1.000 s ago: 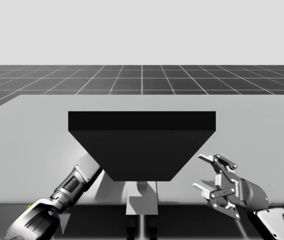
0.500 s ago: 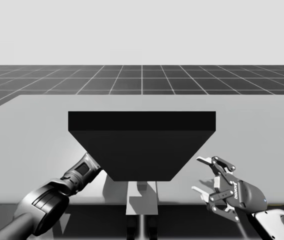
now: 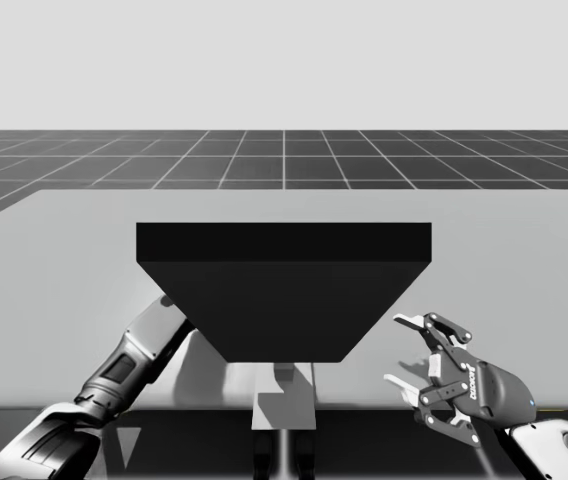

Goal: Reach around the screen and pick up the object behind it.

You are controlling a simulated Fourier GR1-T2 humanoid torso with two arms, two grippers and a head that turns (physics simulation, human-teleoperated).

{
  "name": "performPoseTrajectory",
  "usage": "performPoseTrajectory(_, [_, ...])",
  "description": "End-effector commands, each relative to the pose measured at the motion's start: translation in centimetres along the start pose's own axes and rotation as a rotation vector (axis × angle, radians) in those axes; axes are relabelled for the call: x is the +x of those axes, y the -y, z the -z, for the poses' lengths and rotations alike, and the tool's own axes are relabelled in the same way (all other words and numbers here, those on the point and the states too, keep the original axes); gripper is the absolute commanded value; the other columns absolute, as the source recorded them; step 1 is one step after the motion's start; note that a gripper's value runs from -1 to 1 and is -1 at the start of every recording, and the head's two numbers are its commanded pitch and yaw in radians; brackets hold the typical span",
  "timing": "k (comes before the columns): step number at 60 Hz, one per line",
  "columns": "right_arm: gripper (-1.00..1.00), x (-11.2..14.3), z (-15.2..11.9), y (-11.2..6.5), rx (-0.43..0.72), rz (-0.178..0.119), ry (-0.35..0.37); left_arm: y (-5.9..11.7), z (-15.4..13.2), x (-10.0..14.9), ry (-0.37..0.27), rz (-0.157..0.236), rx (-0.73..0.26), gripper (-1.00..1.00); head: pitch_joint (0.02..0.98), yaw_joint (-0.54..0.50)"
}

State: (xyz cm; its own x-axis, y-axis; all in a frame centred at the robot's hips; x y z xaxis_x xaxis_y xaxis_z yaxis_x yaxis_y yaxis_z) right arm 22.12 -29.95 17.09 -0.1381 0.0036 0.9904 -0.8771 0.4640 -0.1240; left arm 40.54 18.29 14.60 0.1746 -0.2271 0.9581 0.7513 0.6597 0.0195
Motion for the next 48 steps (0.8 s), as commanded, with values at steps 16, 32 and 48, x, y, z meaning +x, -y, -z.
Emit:
performPoseTrajectory(16, [-1.0, 0.4, 0.0, 0.0, -0.001, -0.009, 0.006, -4.1, -11.3, 1.0, 0.029, 0.077, 0.143, 1.0, 0.153, -0.03])
performPoseTrajectory(32, [-1.0, 0.5, 0.1, 0.0, -0.001, -0.013, 0.012, -3.7, -18.7, 5.3, 0.063, 0.128, 0.307, 1.0, 0.147, -0.02])
performPoseTrajectory(48, [-1.0, 0.5, 0.0, 0.0, -0.003, -0.016, 0.016, -1.6, -24.0, 11.0, 0.172, 0.15, 0.443, 1.0, 0.146, -0.03])
